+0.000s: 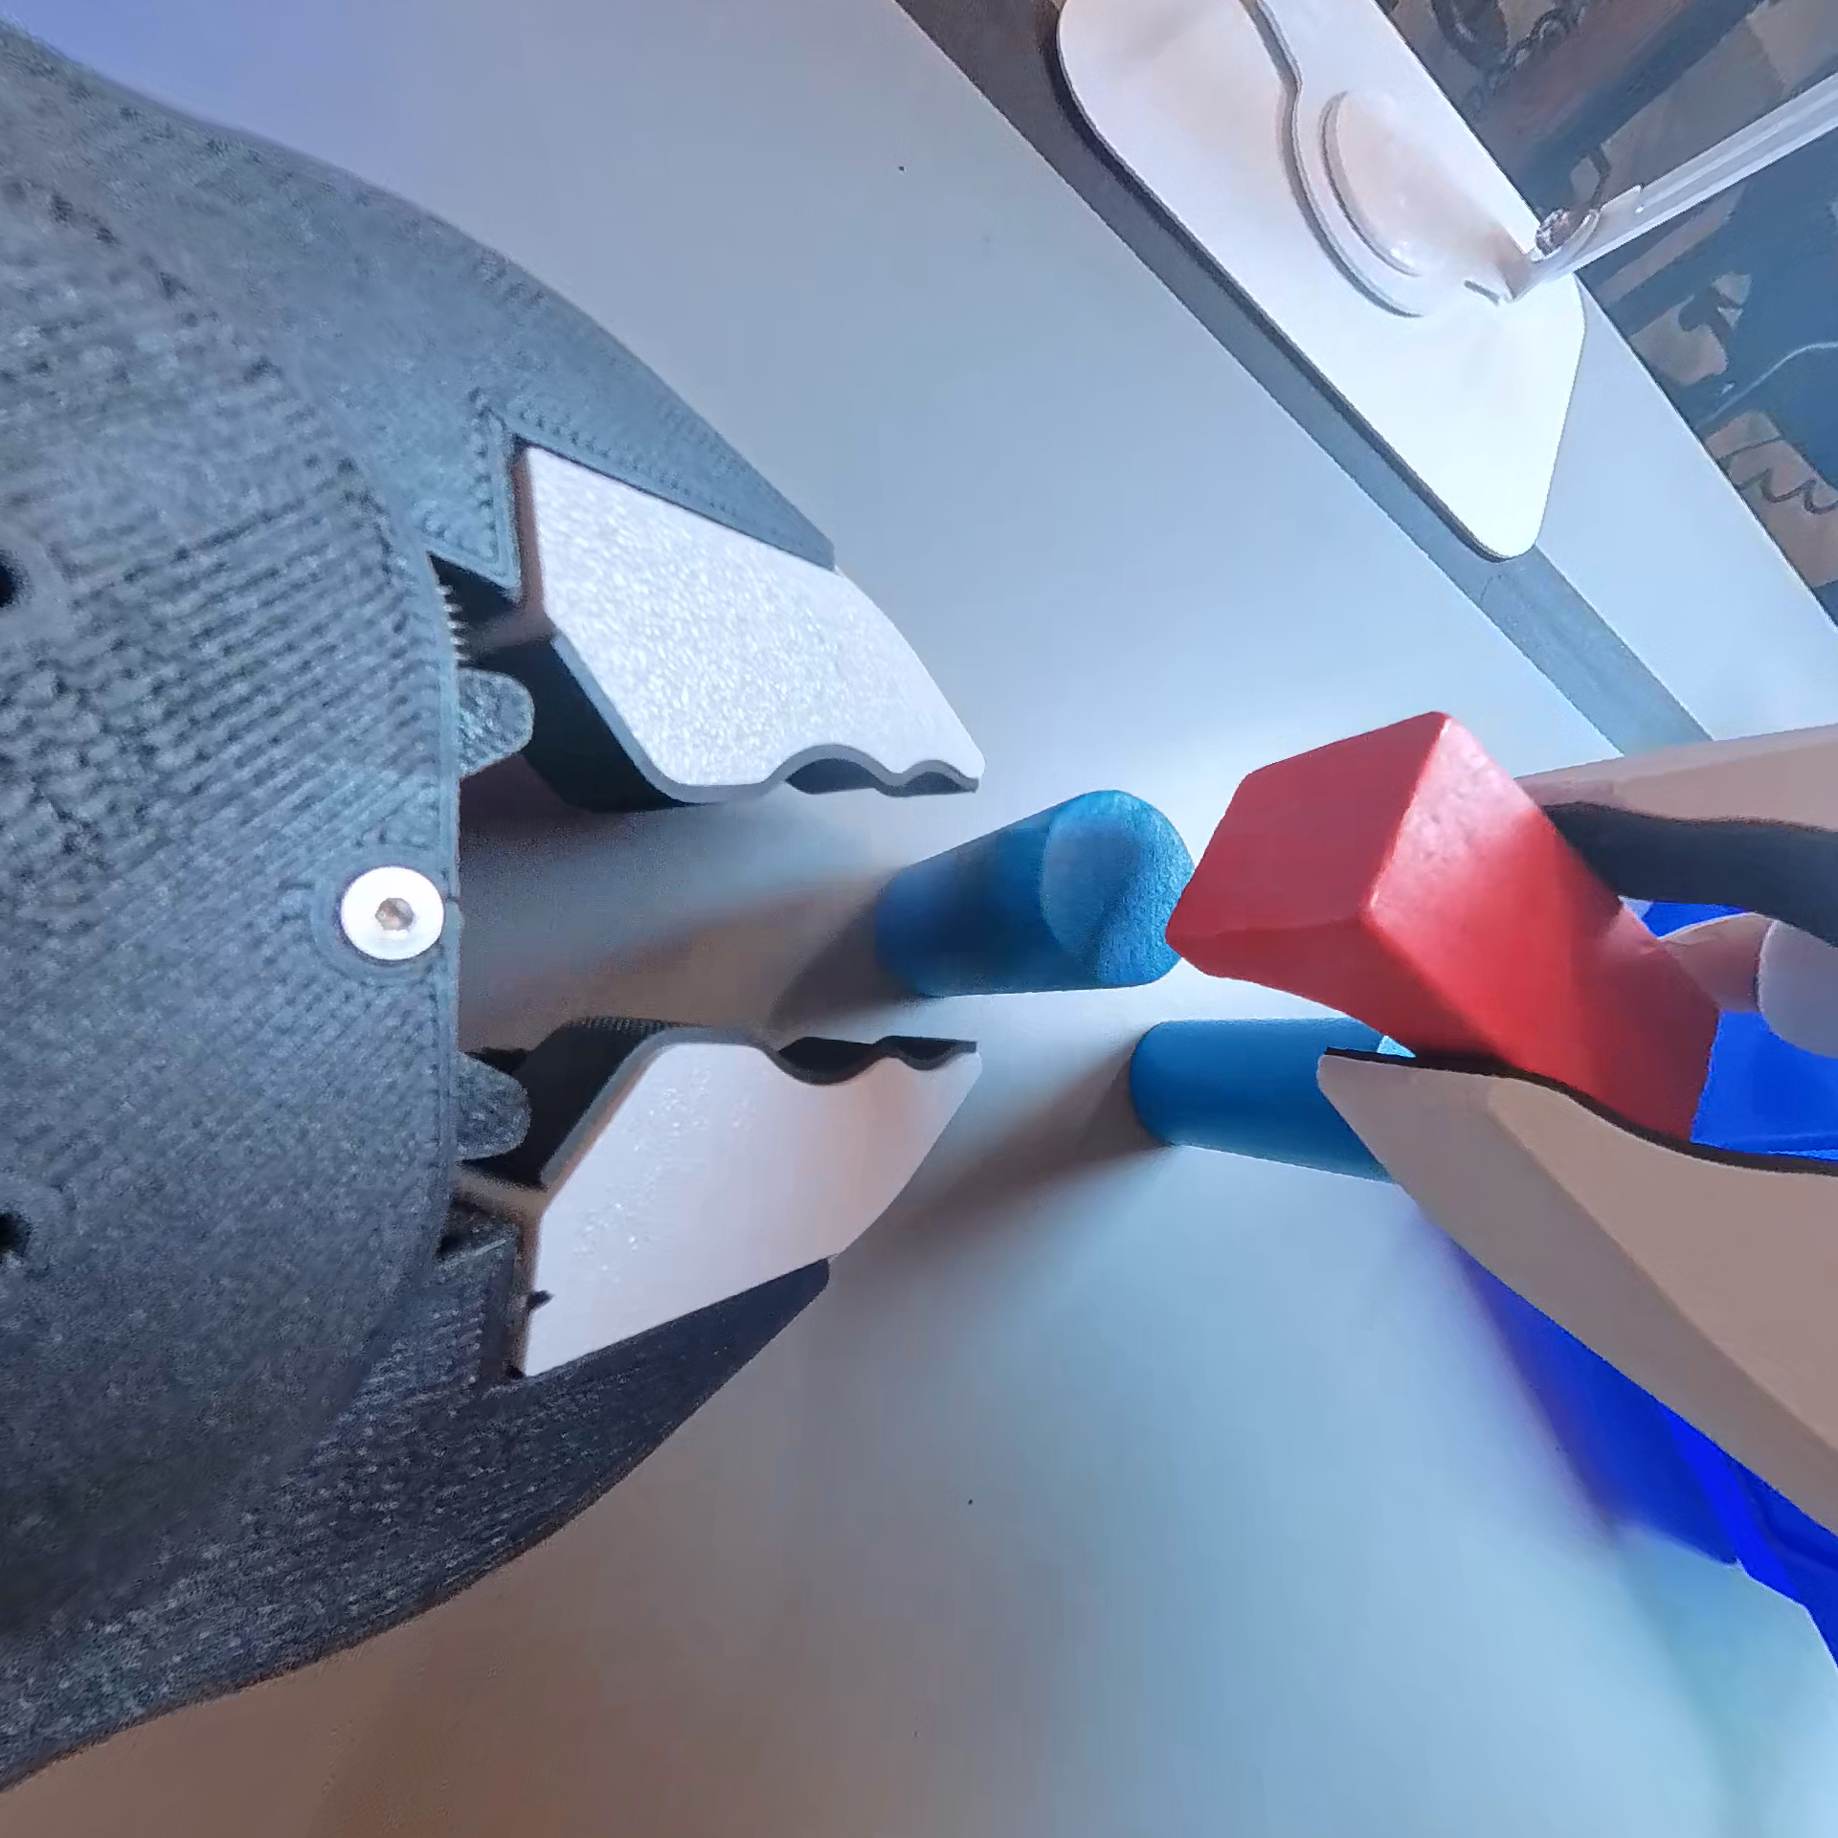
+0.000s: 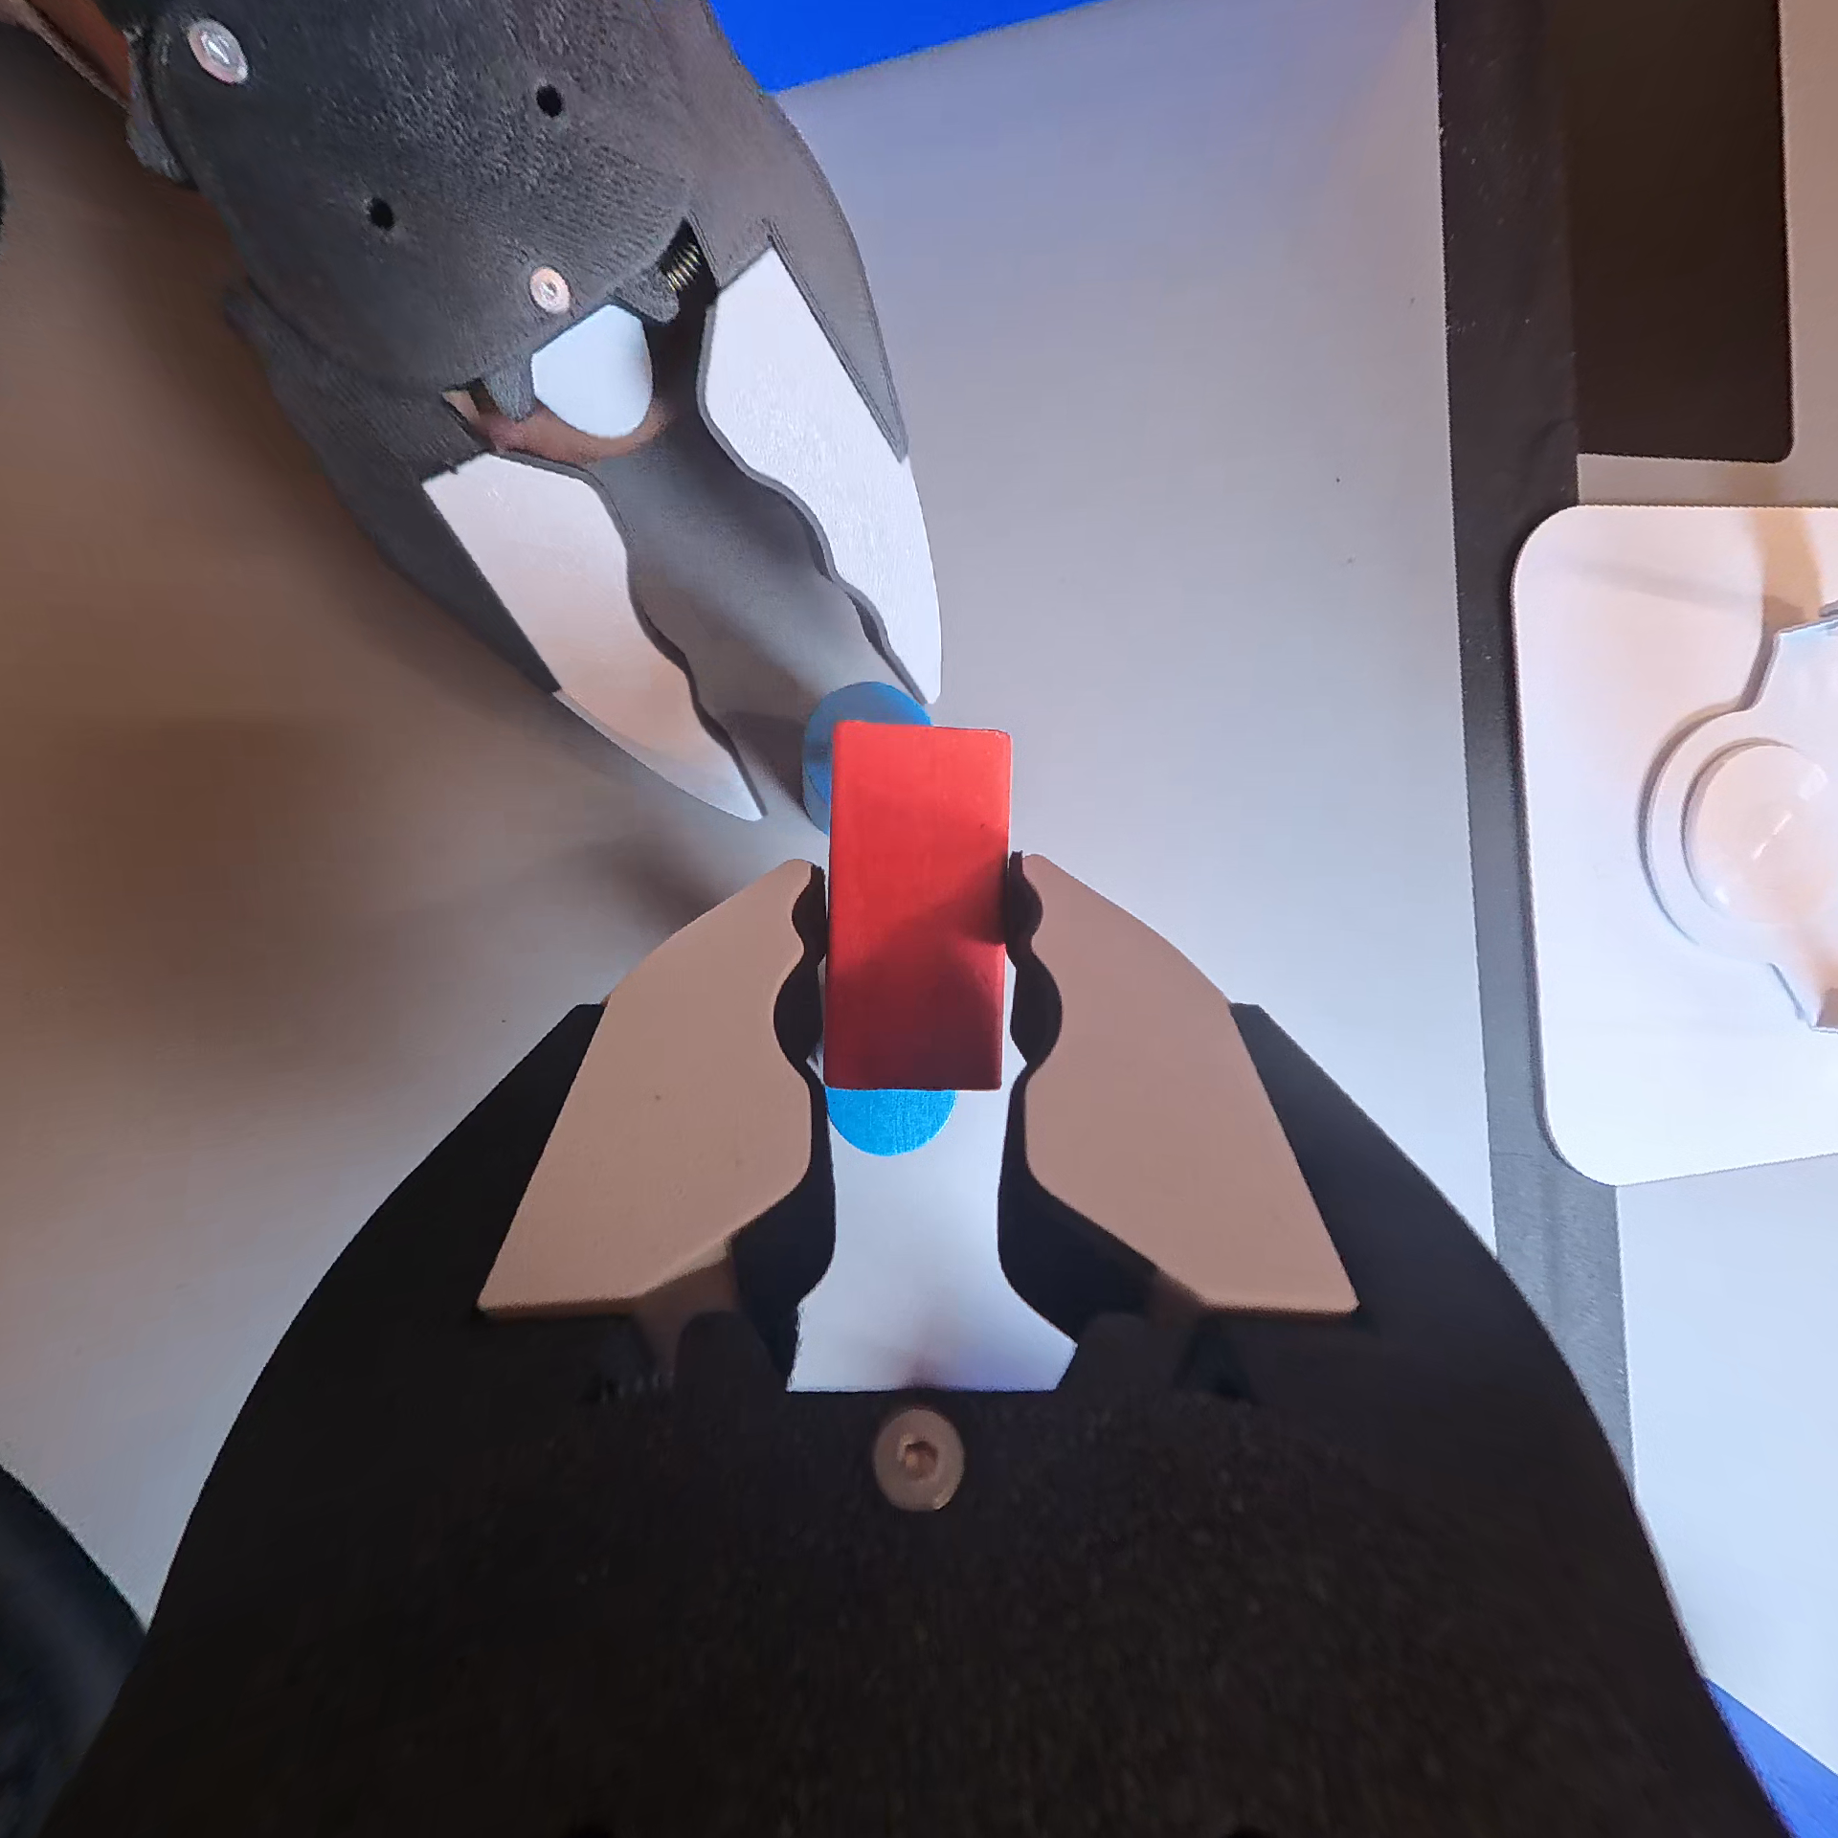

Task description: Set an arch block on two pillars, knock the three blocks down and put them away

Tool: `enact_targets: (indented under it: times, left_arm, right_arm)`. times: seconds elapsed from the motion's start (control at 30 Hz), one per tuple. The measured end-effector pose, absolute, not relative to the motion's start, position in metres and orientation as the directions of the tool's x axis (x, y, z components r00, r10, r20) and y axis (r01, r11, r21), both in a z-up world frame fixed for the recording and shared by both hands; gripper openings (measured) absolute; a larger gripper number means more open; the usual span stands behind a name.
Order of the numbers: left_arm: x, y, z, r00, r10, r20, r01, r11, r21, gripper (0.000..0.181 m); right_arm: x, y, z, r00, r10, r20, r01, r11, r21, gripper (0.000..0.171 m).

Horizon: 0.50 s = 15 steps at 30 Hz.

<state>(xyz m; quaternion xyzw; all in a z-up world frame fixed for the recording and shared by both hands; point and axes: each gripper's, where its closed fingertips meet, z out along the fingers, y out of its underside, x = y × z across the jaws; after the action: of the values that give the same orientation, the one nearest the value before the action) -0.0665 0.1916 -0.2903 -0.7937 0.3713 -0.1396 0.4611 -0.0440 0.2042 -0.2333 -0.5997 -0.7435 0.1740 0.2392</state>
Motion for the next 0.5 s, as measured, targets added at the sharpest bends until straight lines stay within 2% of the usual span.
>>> enact_targets:
  times: [0.13,0.27,0.5]
  left_arm:
    - [-0.07,0.184,-0.281,0.697,-0.704,-0.14,-0.441,-0.267,-0.857,0.049]
    - [-0.073,0.171,-0.267,0.708,-0.684,-0.175,-0.404,-0.188,-0.895,0.038]
    - [-0.06,0.148,-0.244,0.712,-0.692,-0.119,-0.28,-0.124,-0.952,0.038]
  right_arm:
    - [-0.042,0.206,-0.237,-0.169,0.975,0.145,0.809,0.221,-0.545,0.035]
    - [-0.041,0.207,-0.239,-0.175,0.974,0.141,0.803,0.224,-0.553,0.035]
    - [-0.039,0.208,-0.241,-0.176,0.974,0.14,0.795,0.224,-0.564,0.035]
